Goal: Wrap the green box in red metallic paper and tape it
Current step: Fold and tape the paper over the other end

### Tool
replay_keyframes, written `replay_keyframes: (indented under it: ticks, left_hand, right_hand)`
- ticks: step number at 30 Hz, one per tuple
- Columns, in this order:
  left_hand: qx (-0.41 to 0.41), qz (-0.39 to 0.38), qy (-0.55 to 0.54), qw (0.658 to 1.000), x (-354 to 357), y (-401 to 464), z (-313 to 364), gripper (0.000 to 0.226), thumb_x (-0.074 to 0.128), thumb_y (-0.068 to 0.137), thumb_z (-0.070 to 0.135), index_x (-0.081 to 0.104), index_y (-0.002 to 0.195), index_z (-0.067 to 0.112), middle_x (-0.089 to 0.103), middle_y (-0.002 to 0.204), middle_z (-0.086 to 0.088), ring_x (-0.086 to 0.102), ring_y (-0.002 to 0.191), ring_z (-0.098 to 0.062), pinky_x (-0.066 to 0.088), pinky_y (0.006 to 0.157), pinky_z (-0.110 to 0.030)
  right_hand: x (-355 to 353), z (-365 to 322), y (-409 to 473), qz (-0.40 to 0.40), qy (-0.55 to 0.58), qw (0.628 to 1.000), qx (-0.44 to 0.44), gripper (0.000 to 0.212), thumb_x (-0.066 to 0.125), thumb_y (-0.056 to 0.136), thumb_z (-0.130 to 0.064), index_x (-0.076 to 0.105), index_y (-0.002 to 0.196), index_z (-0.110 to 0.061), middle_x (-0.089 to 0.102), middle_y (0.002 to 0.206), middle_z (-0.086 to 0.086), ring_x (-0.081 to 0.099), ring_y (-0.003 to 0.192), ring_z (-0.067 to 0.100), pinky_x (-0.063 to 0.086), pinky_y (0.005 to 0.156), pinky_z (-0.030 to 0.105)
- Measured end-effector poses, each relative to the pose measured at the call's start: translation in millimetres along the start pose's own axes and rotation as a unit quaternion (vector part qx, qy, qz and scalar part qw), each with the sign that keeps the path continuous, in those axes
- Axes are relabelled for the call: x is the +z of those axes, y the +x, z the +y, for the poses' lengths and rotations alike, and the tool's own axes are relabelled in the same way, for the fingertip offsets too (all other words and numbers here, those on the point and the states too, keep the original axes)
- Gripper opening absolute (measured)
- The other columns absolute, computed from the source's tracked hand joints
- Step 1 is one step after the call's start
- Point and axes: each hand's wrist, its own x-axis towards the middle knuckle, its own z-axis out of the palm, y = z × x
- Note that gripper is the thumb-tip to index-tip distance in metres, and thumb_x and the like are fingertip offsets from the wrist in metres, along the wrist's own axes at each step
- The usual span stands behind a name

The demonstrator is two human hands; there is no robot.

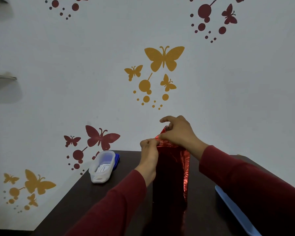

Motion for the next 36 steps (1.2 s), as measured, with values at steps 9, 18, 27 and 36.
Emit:
replay_keyframes:
  ticks: [9, 18, 27, 36]
  left_hand:
    - [-0.007, 0.015, 0.004, 1.000, -0.5, 3.6, -4.0, 0.026, 0.058, 0.092, 0.019, 0.045, 0.114, 0.017, 0.061, 0.125, -0.023, 0.063, 0.108, -0.033, 0.051, 0.100, -0.054]
    - [0.003, 0.023, -0.001, 1.000, -3.3, 1.4, -7.5, 0.031, 0.061, 0.094, 0.027, 0.045, 0.118, 0.015, 0.065, 0.116, -0.019, 0.067, 0.106, -0.032, 0.056, 0.089, -0.046]
    - [0.078, 0.036, 0.163, 0.983, -6.6, -7.0, -8.5, 0.022, 0.059, 0.096, 0.027, 0.054, 0.105, 0.007, 0.059, 0.082, -0.002, 0.055, 0.064, -0.010, 0.041, 0.052, -0.021]
    - [0.252, 0.008, 0.344, 0.904, -22.9, -11.4, 29.1, 0.038, 0.058, 0.094, 0.006, 0.049, 0.126, 0.025, 0.061, 0.118, 0.000, 0.063, 0.092, -0.014, 0.049, 0.068, -0.013]
  right_hand:
    - [0.3, -0.9, -9.1, 0.023, -0.040, 0.995, 0.086, 0.051, 0.069, 0.080, -0.030, 0.061, 0.128, -0.043, 0.037, 0.120, -0.001, 0.061, 0.109, 0.030, 0.047, 0.104, 0.051]
    - [0.1, 5.4, -20.5, 0.024, -0.020, 0.997, 0.070, 0.063, 0.079, 0.073, -0.044, 0.056, 0.131, -0.050, 0.042, 0.119, -0.005, 0.059, 0.109, 0.022, 0.044, 0.102, 0.049]
    - [-14.8, 14.1, -17.5, 0.013, -0.089, 0.995, 0.034, 0.018, 0.062, 0.088, -0.024, 0.077, 0.092, -0.034, 0.076, 0.103, -0.010, 0.067, 0.098, 0.015, 0.049, 0.074, 0.028]
    - [-16.8, 26.6, -59.4, -0.063, -0.030, 0.997, -0.019, 0.039, 0.071, 0.078, -0.049, 0.069, 0.113, -0.035, 0.067, 0.113, -0.015, 0.062, 0.102, 0.008, 0.051, 0.091, 0.033]
